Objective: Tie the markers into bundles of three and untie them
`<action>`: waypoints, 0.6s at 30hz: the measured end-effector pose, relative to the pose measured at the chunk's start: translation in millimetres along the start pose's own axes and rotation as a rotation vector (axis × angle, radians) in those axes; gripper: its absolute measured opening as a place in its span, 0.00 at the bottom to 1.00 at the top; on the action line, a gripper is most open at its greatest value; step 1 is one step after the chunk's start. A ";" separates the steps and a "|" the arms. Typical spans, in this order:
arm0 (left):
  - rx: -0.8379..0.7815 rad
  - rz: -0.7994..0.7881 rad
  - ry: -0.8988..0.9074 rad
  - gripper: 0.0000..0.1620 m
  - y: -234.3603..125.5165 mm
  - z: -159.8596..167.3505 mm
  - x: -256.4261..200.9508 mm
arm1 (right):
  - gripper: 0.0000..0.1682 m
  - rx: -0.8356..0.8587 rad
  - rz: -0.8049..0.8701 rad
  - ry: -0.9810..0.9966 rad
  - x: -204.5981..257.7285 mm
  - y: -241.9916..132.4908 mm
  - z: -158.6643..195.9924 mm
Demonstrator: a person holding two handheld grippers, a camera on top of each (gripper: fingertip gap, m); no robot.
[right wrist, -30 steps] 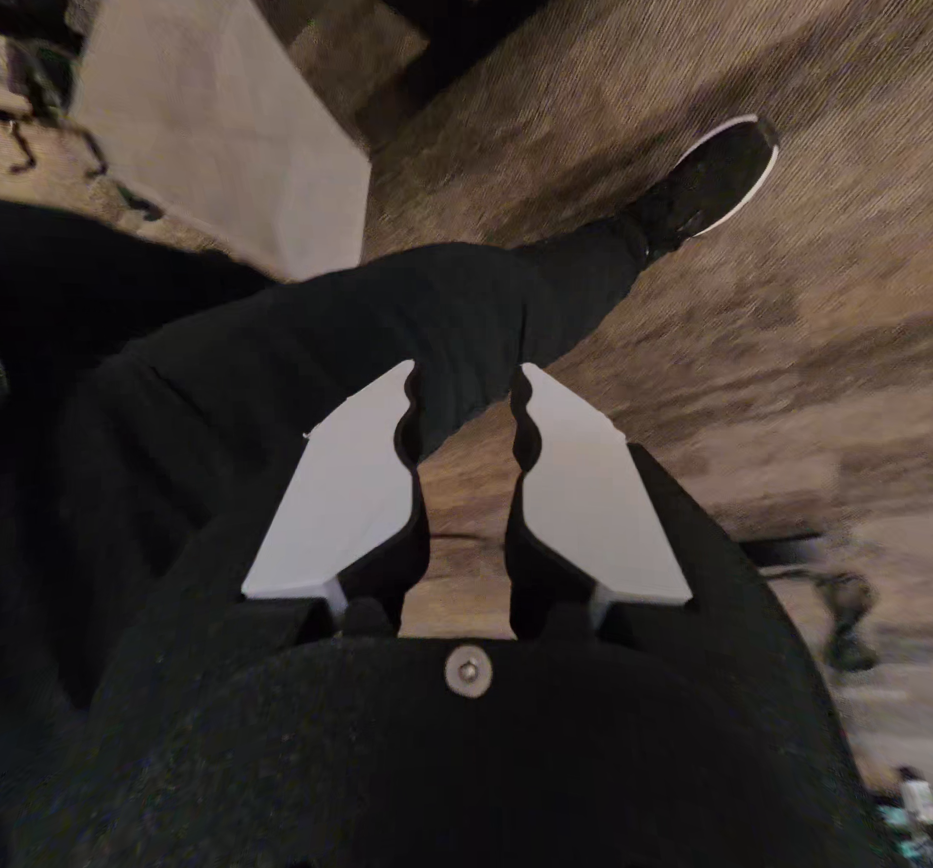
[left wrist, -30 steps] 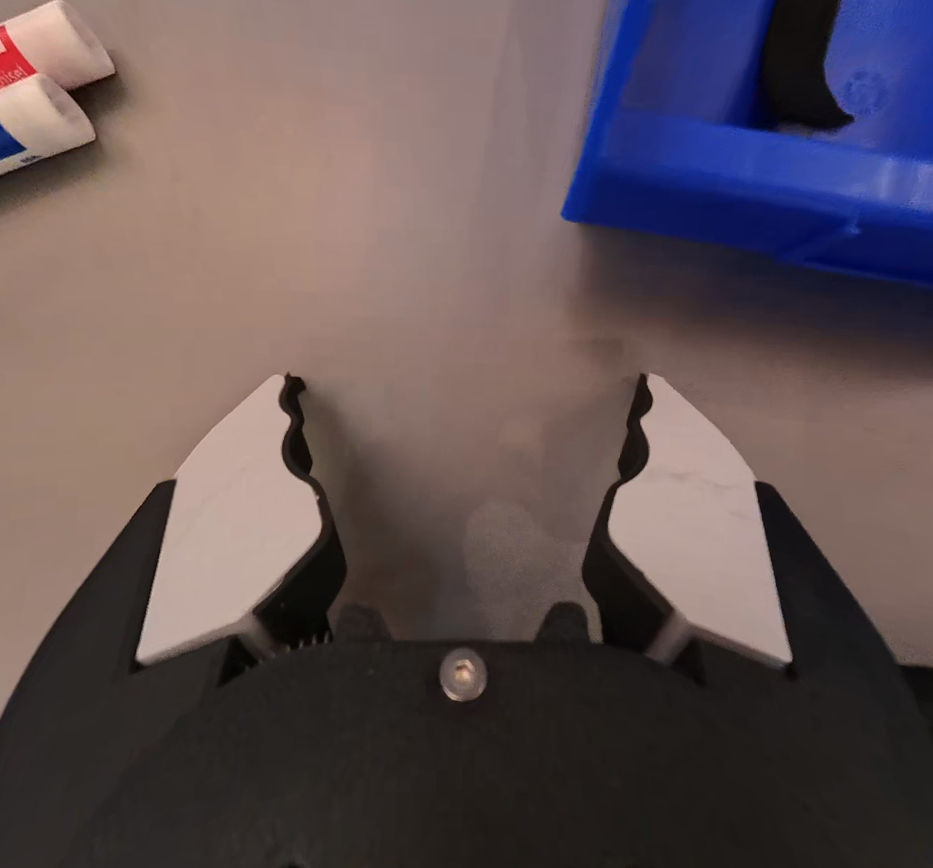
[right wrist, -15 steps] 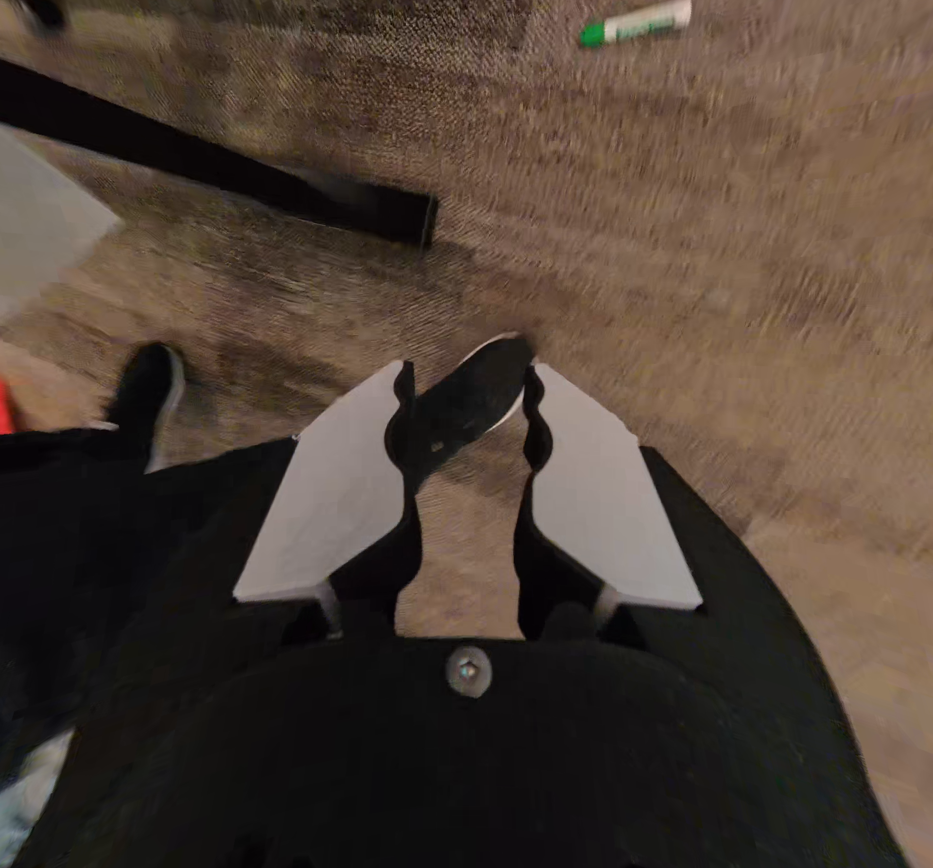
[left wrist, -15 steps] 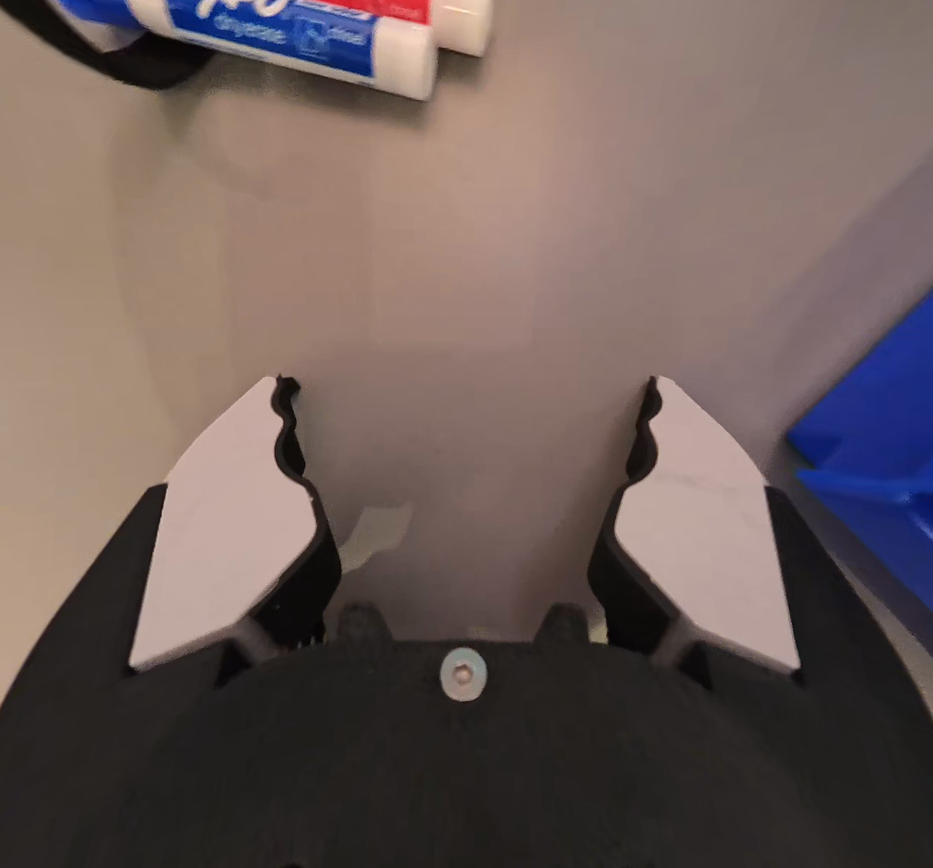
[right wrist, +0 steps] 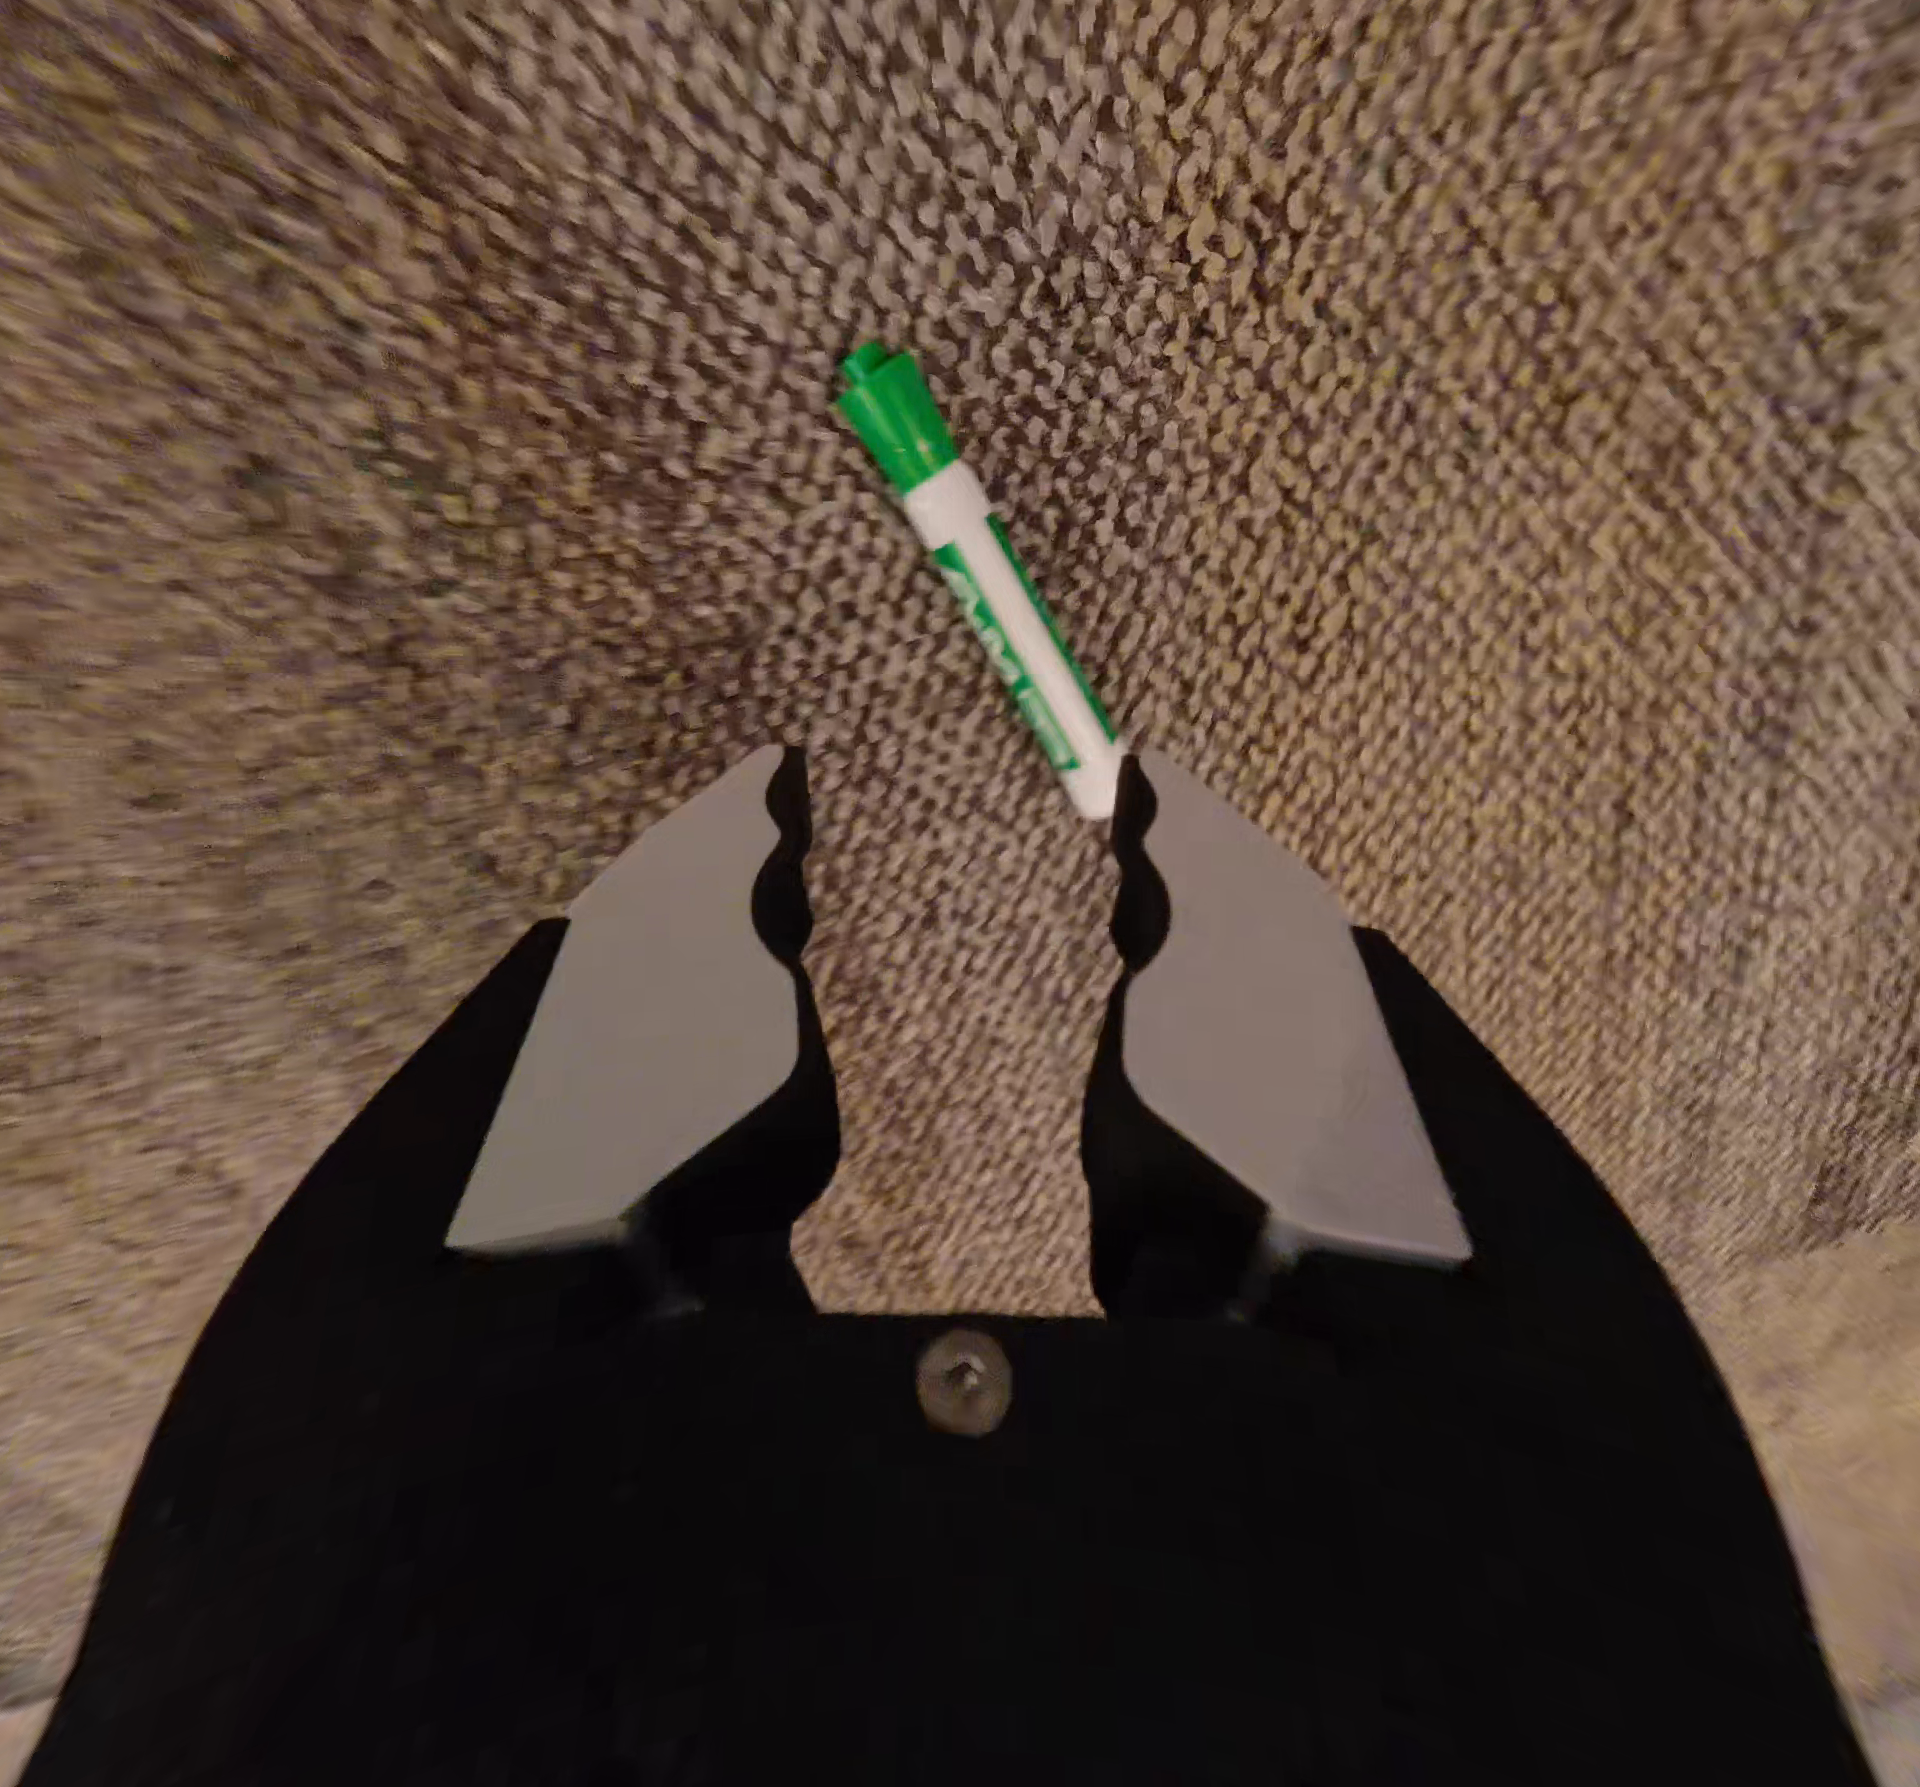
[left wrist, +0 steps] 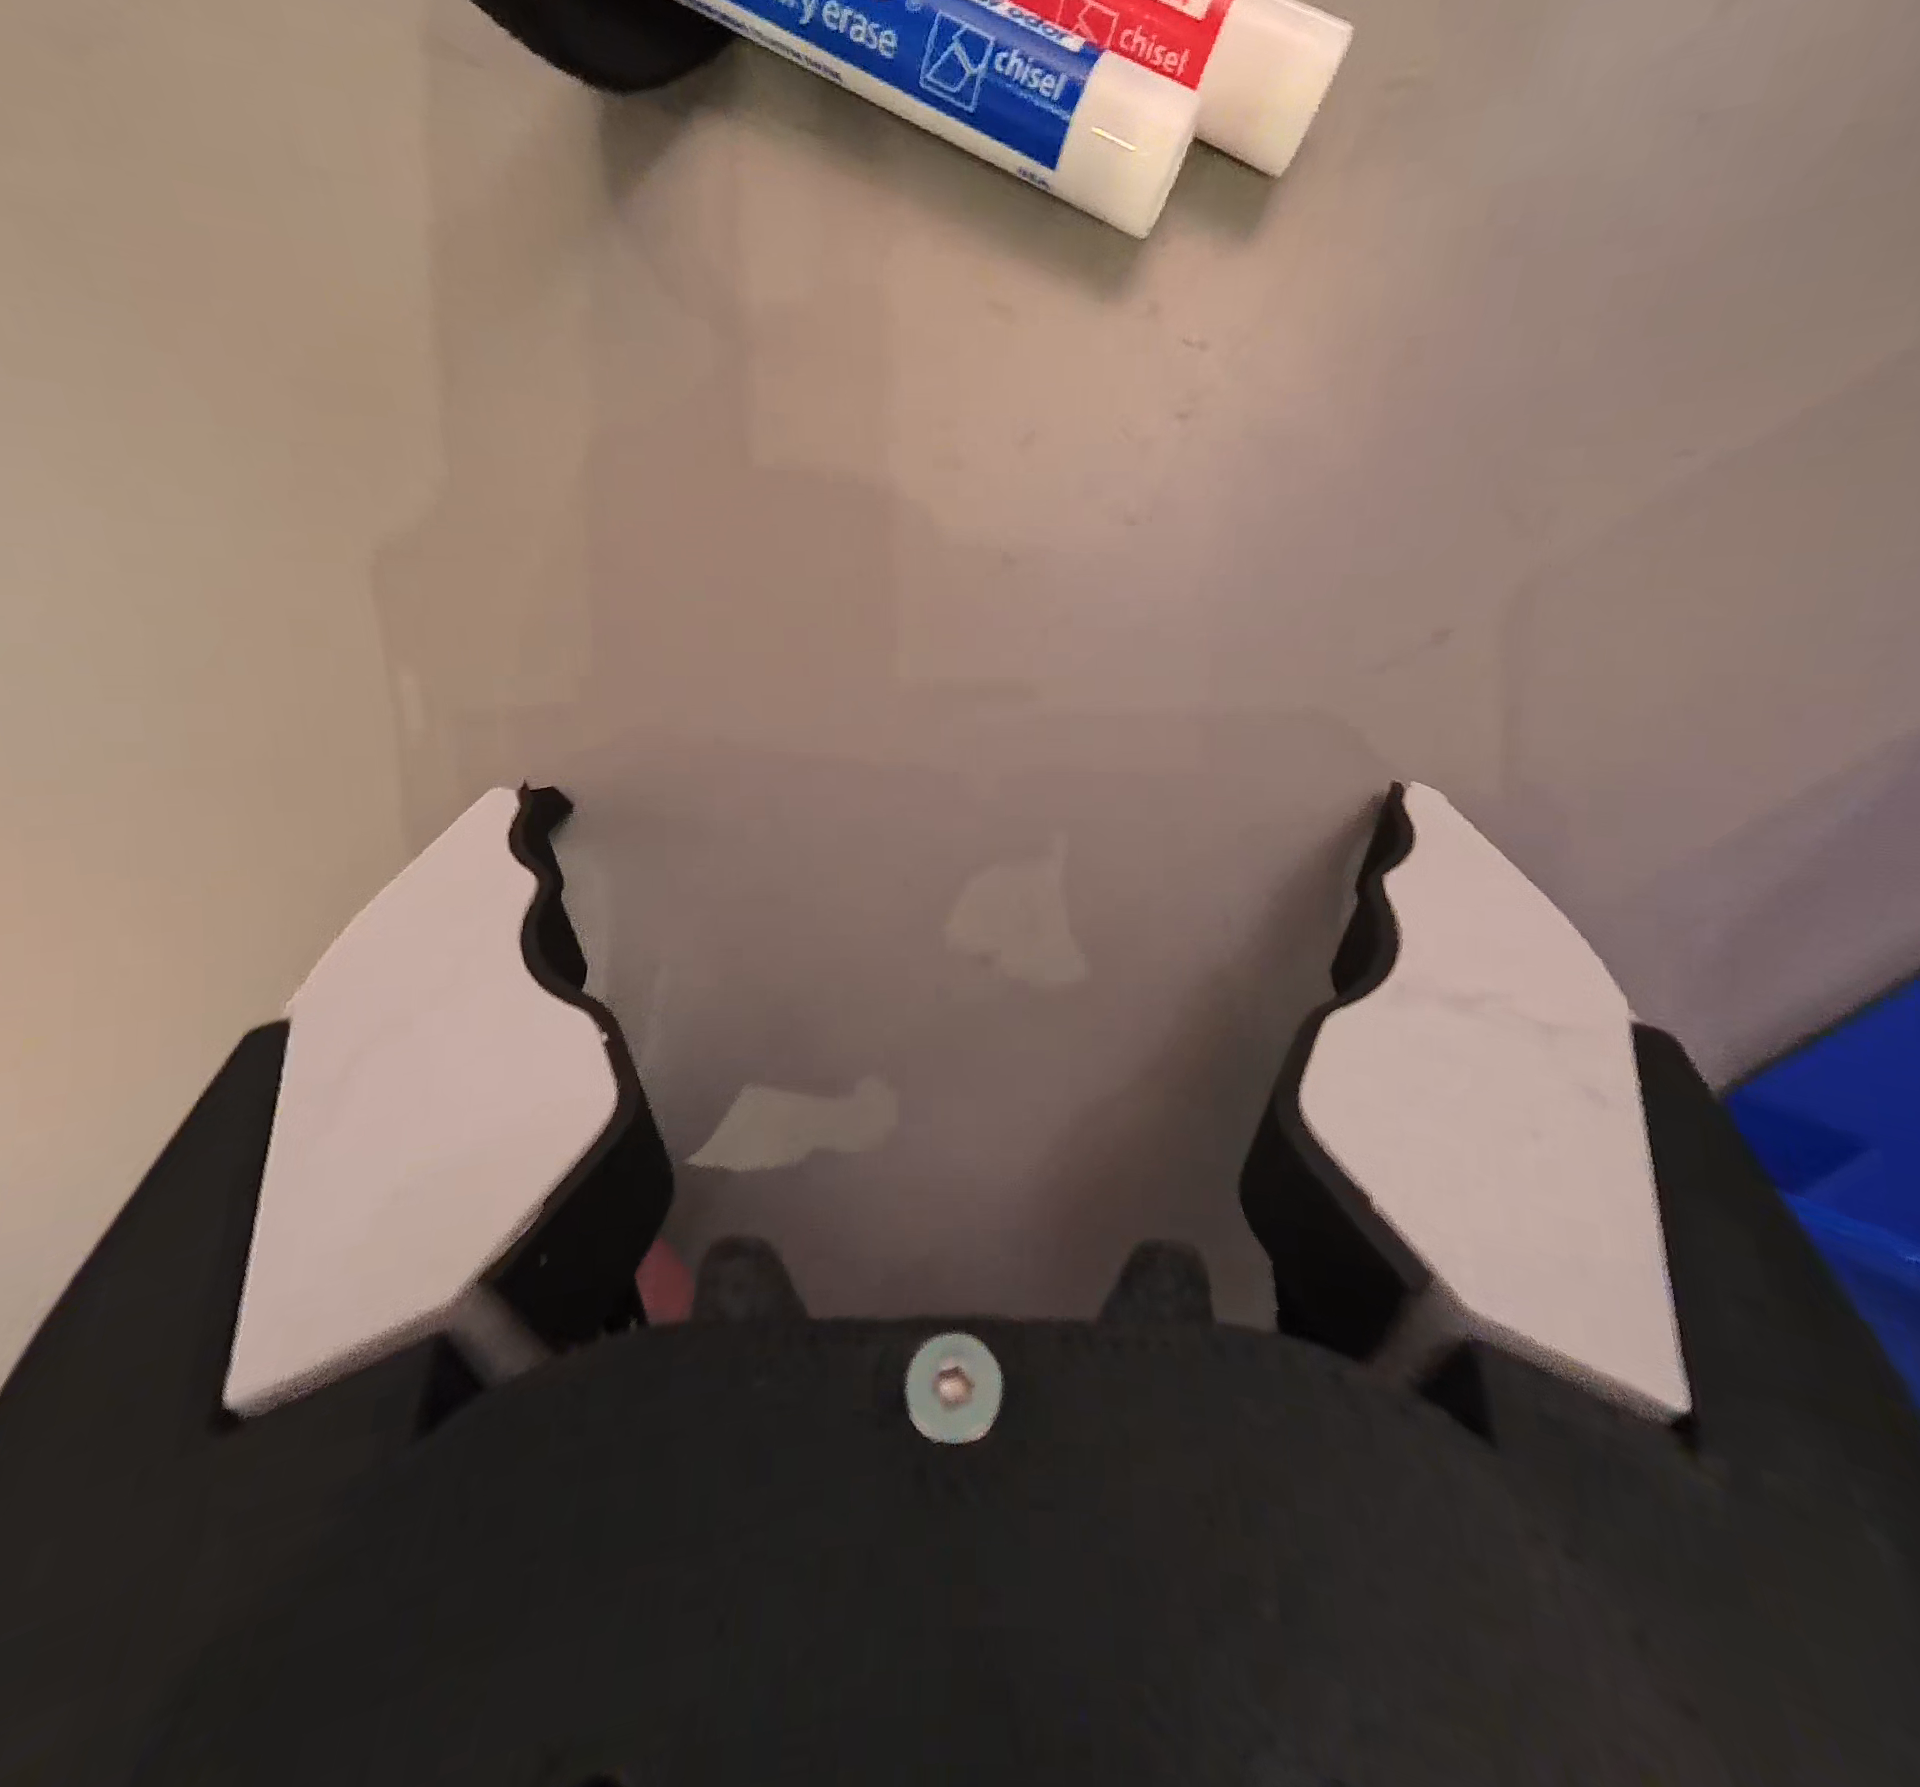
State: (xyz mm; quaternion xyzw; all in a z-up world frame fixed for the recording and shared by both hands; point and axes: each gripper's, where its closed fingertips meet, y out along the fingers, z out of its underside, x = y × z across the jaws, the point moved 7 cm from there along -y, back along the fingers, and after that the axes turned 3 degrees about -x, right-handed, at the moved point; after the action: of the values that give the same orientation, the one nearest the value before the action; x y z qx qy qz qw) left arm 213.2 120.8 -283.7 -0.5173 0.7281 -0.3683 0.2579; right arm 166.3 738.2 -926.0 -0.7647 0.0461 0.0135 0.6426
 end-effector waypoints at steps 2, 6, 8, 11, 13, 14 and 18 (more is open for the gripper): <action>0.000 -0.009 -0.012 0.87 0.5 -0.3 1.3 | 0.31 0.050 -0.010 -0.065 -8.1 29.1 -1.2; -0.003 -0.024 -0.030 0.87 0.6 -0.2 3.2 | 0.18 0.130 -0.056 -0.134 -14.9 65.1 -2.0; -0.002 -0.029 -0.037 0.87 0.7 -0.5 3.6 | 0.15 0.118 -0.082 -0.124 -15.5 68.3 -0.5; 0.002 -0.035 -0.047 0.87 1.2 -1.5 4.2 | 0.11 0.073 -0.118 -0.025 -13.7 66.2 5.9; 0.004 -0.041 -0.055 0.87 1.9 -2.4 4.6 | 0.11 0.059 -0.174 0.056 -9.7 59.9 9.0; 0.003 -0.043 -0.056 0.87 2.0 -2.4 4.7 | 0.11 0.017 -0.196 0.136 -7.1 51.6 9.1; -0.001 -0.043 -0.058 0.87 1.8 -2.3 4.6 | 0.11 -0.210 -0.230 0.498 2.9 -18.8 13.2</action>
State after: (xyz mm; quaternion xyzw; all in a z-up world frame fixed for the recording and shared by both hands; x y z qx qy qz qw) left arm 208.9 117.5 -283.7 -0.5434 0.7094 -0.3581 0.2706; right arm 171.4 754.2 -910.1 -0.8070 0.1135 -0.2429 0.5261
